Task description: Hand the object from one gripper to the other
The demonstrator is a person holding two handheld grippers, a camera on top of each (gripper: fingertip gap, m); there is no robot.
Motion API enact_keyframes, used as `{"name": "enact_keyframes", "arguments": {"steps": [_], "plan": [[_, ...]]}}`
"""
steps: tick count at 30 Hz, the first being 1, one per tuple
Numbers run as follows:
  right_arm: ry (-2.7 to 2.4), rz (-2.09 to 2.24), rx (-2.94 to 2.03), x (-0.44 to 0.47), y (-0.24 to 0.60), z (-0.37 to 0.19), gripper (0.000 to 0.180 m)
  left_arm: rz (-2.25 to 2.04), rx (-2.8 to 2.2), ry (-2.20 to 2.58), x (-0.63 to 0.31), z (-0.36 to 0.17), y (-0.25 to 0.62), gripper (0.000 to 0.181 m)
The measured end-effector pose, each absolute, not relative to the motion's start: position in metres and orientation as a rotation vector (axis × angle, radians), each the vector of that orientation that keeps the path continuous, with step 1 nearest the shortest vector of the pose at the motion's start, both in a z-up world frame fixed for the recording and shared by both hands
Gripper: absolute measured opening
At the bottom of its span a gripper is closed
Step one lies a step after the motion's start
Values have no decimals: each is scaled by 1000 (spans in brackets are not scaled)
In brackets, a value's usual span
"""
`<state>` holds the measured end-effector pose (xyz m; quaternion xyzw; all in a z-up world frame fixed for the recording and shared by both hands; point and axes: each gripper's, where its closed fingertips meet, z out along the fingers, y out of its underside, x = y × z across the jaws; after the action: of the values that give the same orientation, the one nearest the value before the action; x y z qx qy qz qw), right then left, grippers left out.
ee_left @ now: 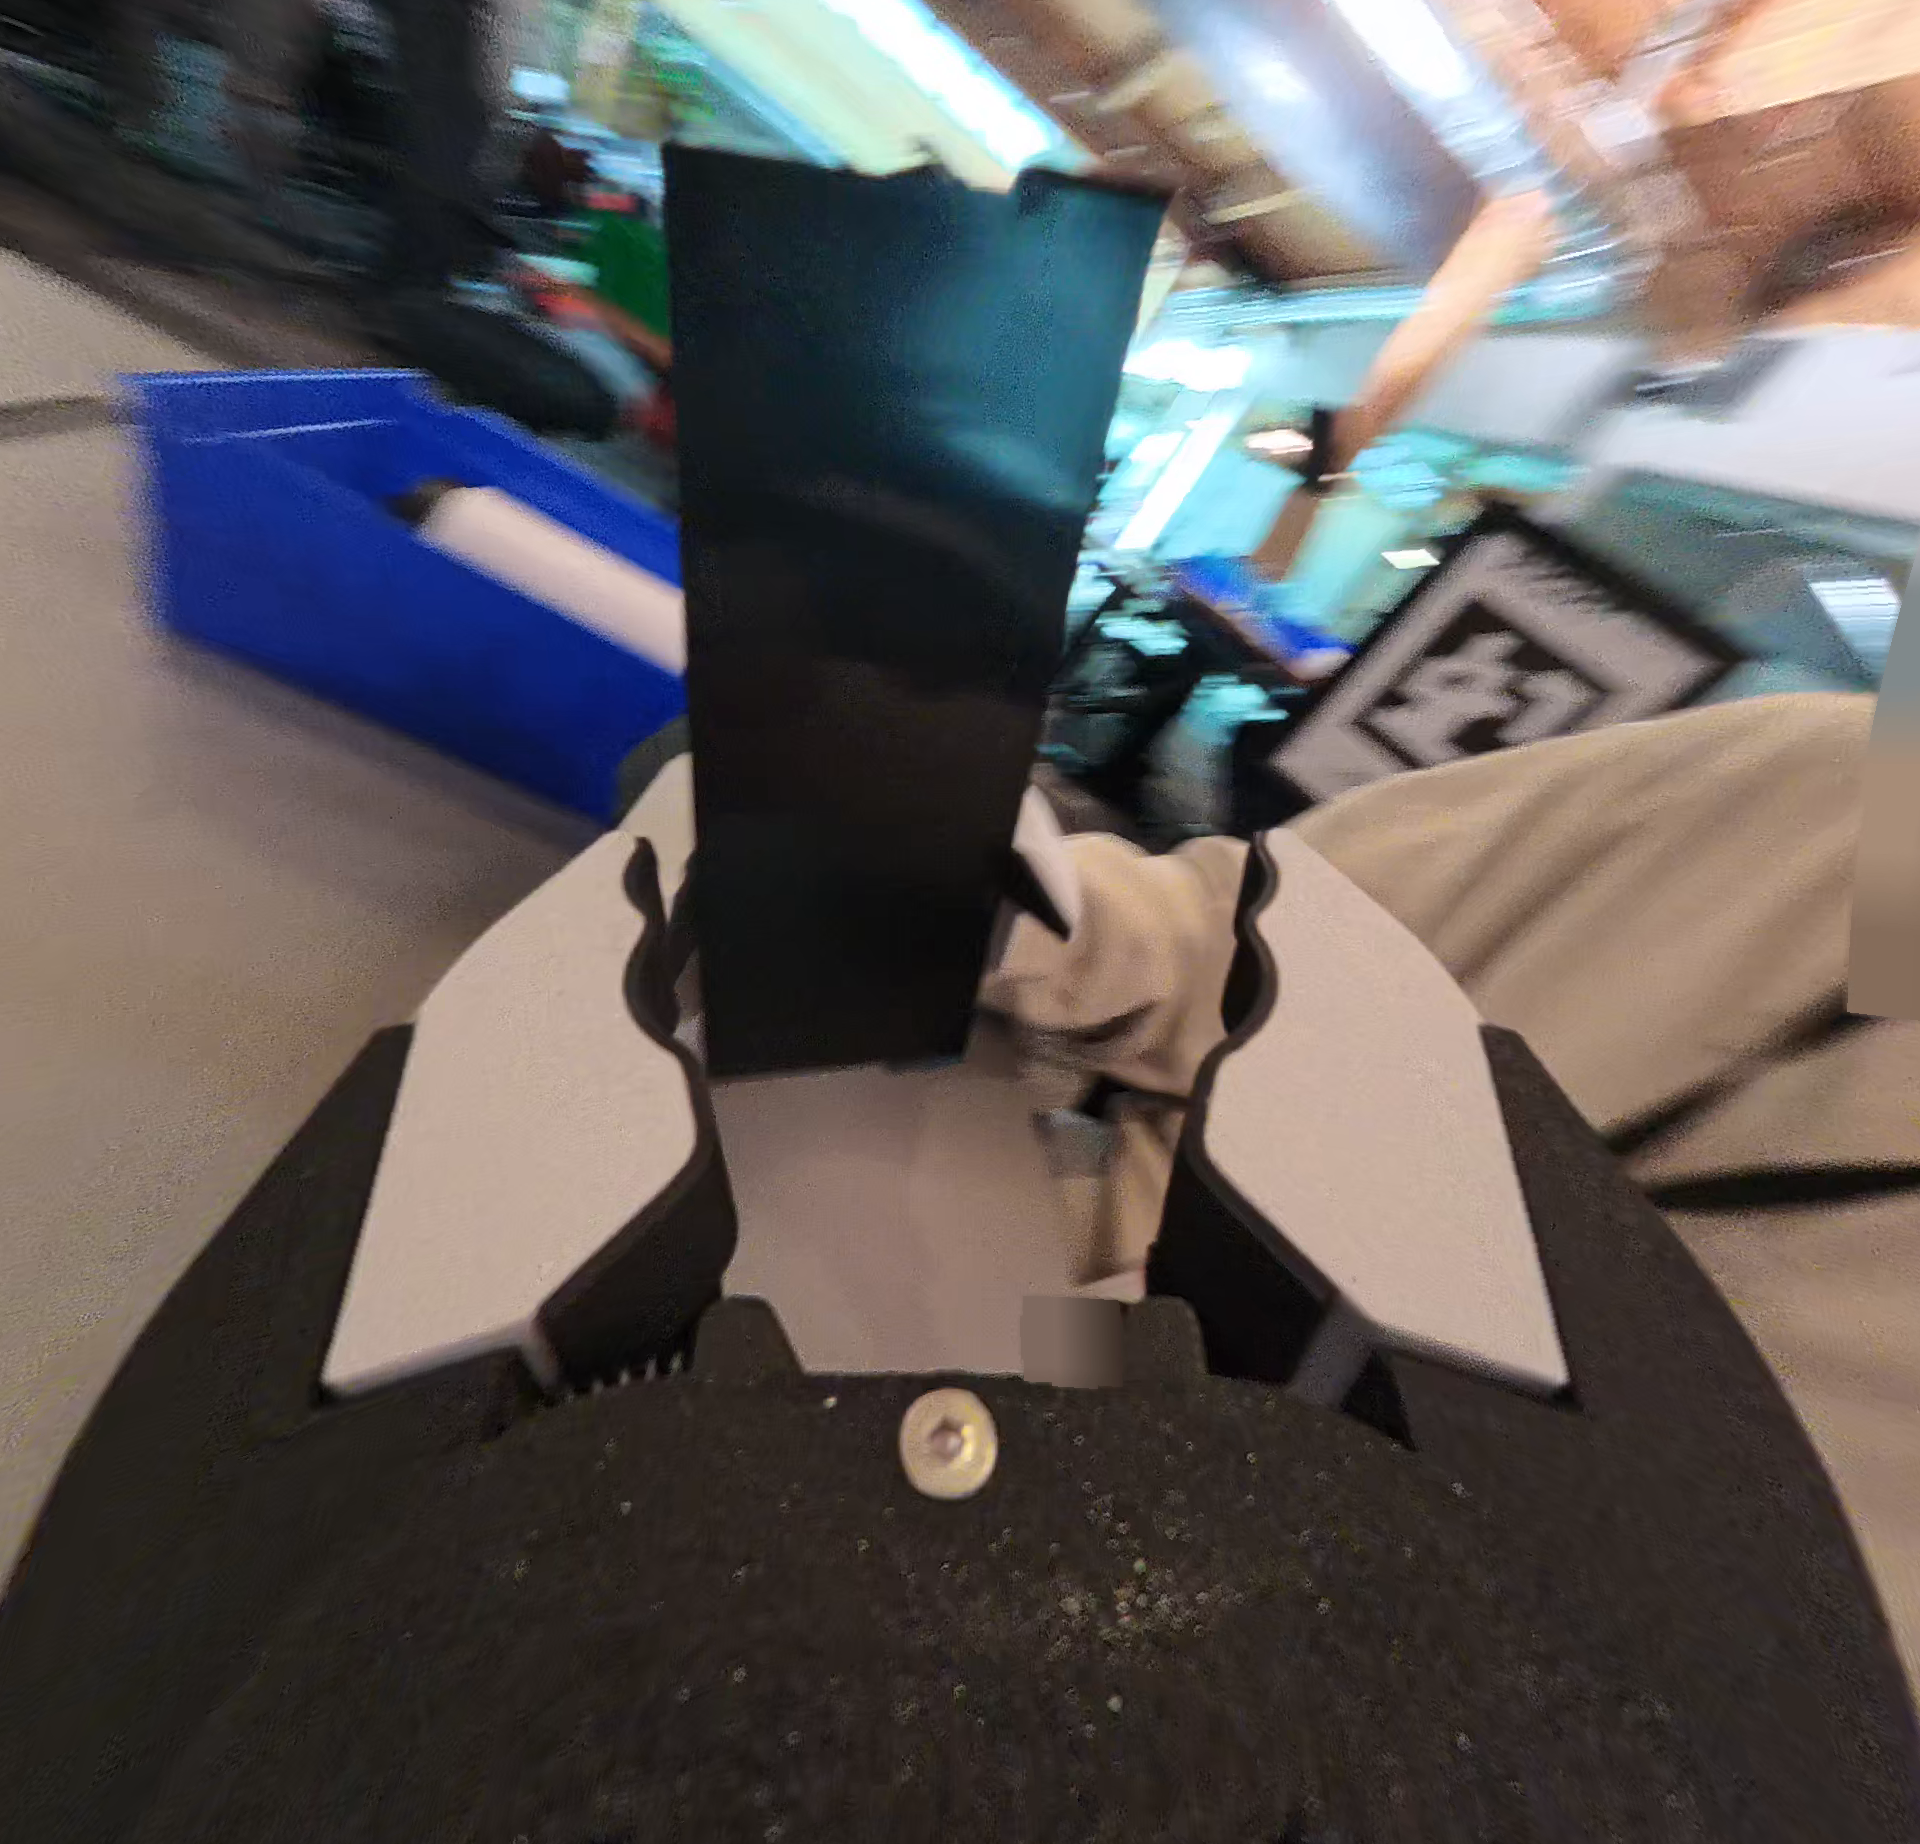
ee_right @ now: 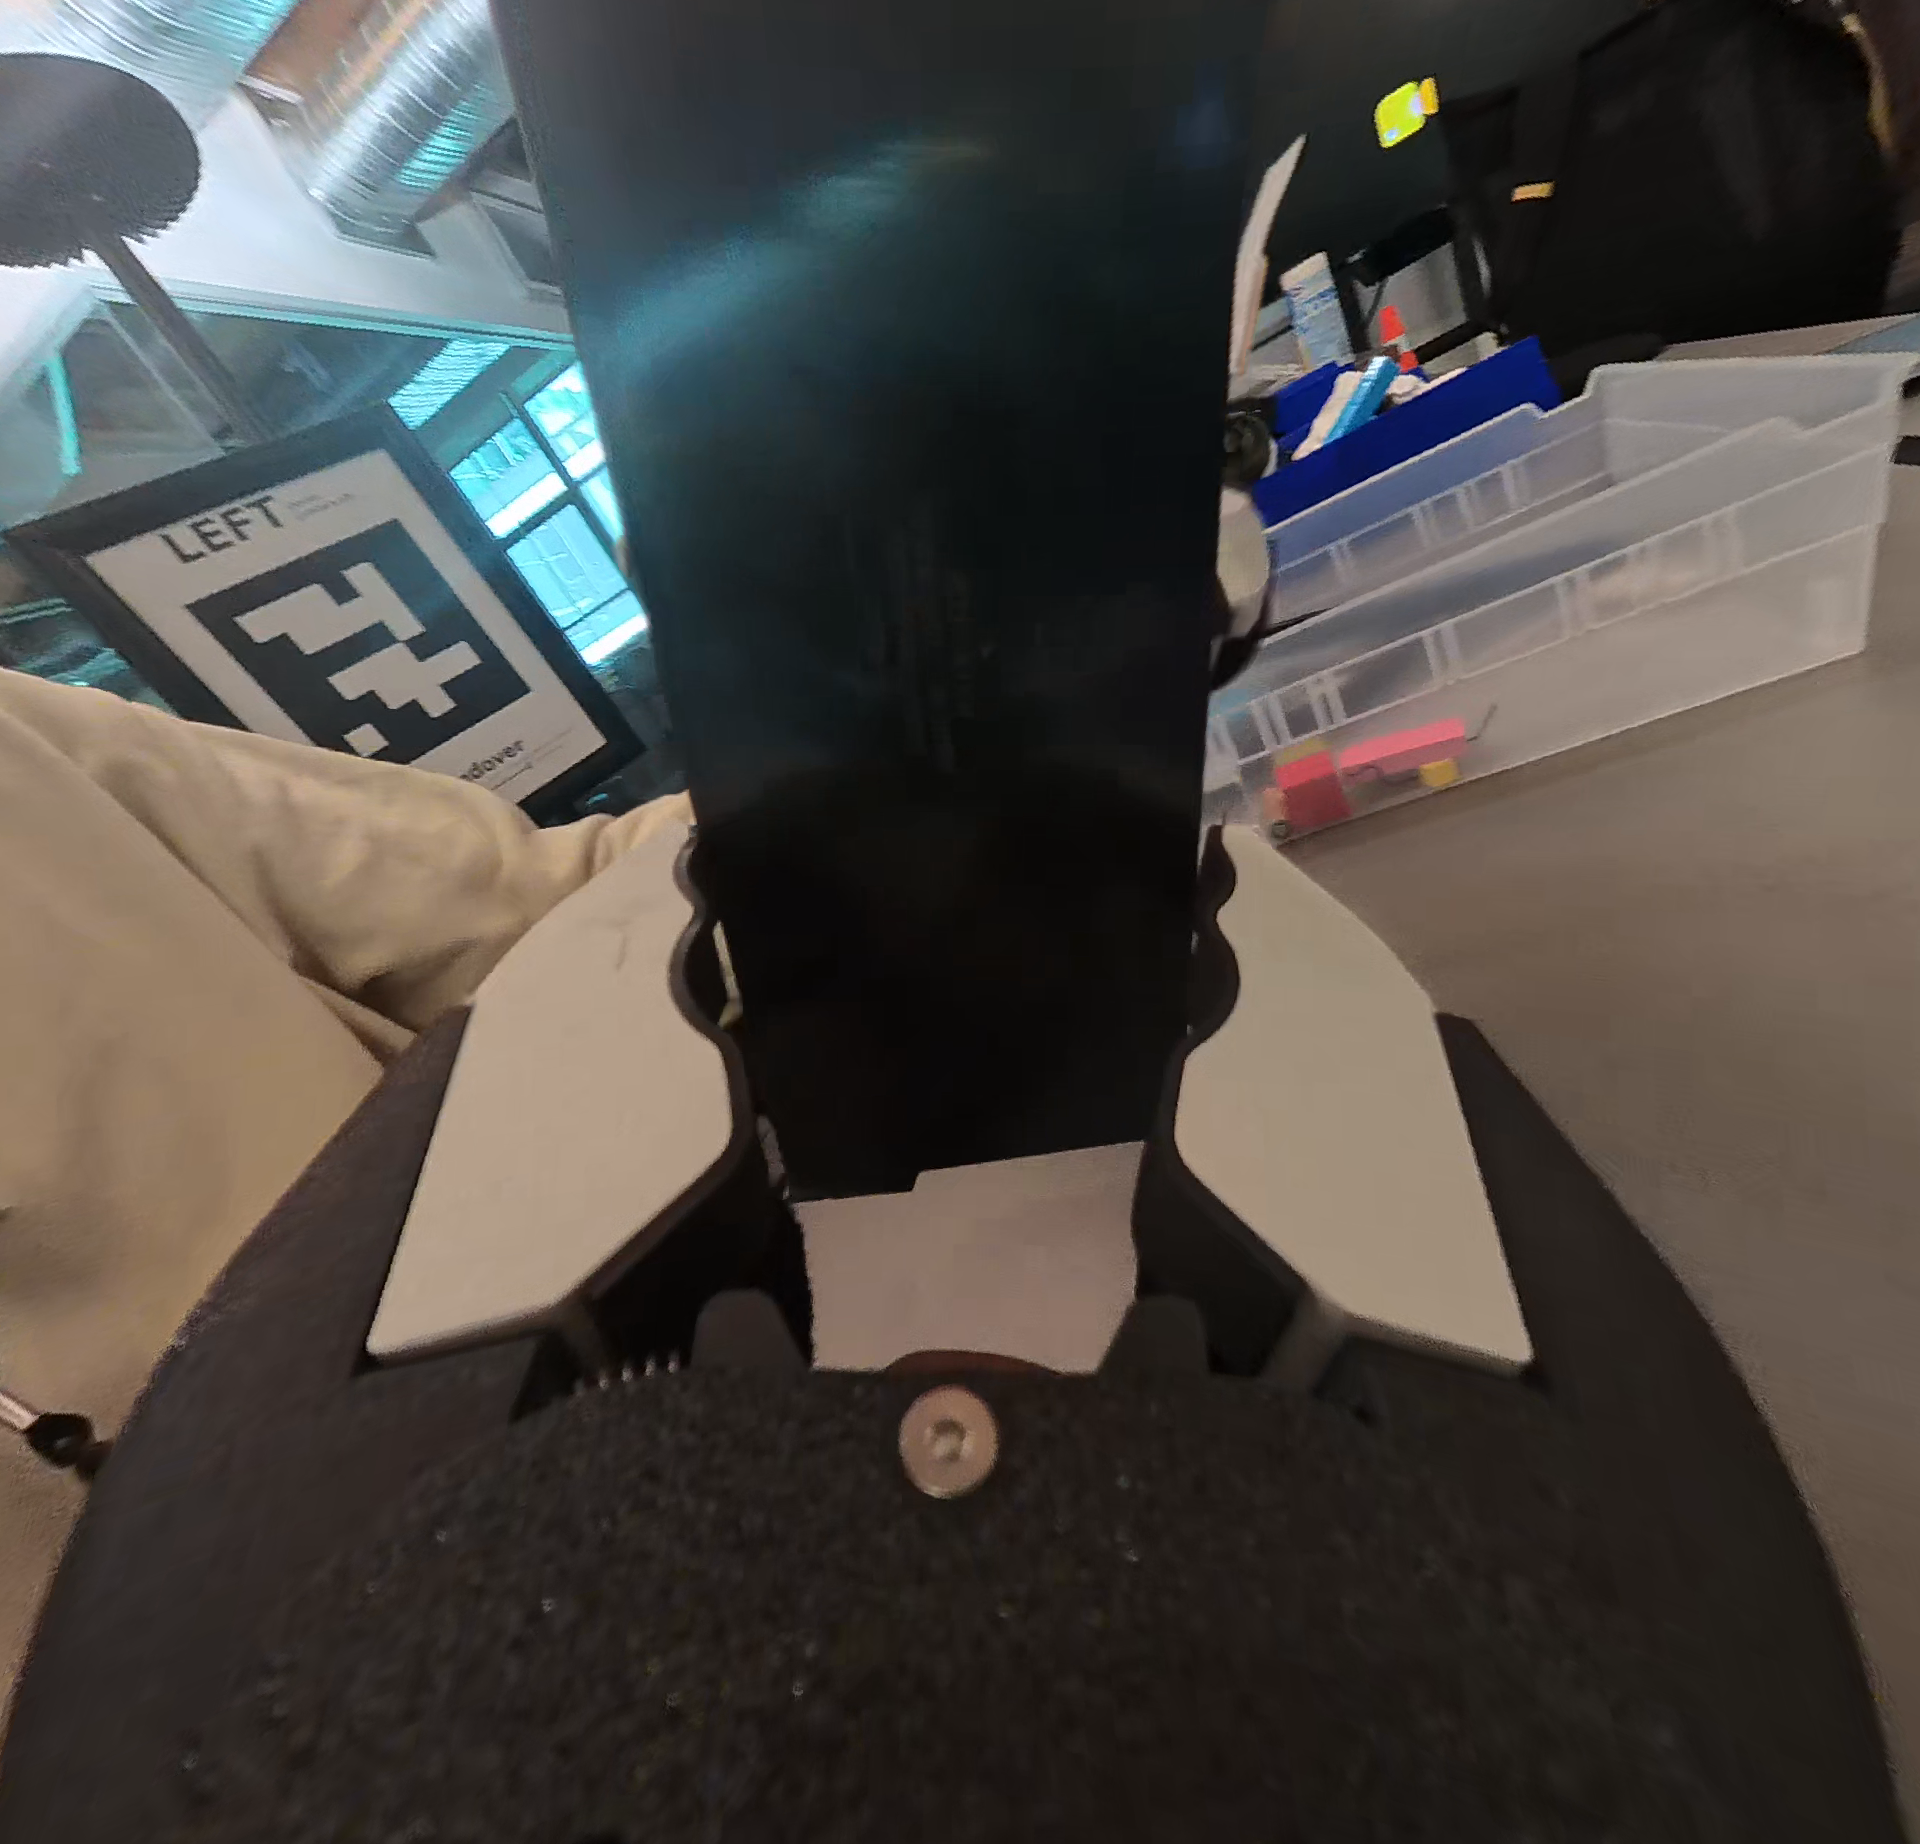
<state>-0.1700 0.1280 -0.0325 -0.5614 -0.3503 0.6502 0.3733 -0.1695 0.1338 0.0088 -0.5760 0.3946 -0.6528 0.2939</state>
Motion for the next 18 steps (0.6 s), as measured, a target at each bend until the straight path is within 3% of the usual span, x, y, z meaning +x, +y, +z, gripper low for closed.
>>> {"name": "enact_keyframes", "arguments": {"steps": [2,5,14,16,18], "plan": [[-907,1719,-1407,-172,122,-28,88,-1963,-1397,1125,-165,23,134,88],[-886,1783,-1352,-174,116,-19,87,-2105,-1274,1207,-154,27,141,88],[-948,1831,-1370,-181,105,-27,87,-2268,-1167,1348,-135,16,142,64],[-972,1855,-1371,-183,100,-28,87,-2336,-1074,1426,-140,16,130,22],[-980,1883,-1348,-184,96,-26,88,-2385,-980,1430,-145,19,126,12]]}}
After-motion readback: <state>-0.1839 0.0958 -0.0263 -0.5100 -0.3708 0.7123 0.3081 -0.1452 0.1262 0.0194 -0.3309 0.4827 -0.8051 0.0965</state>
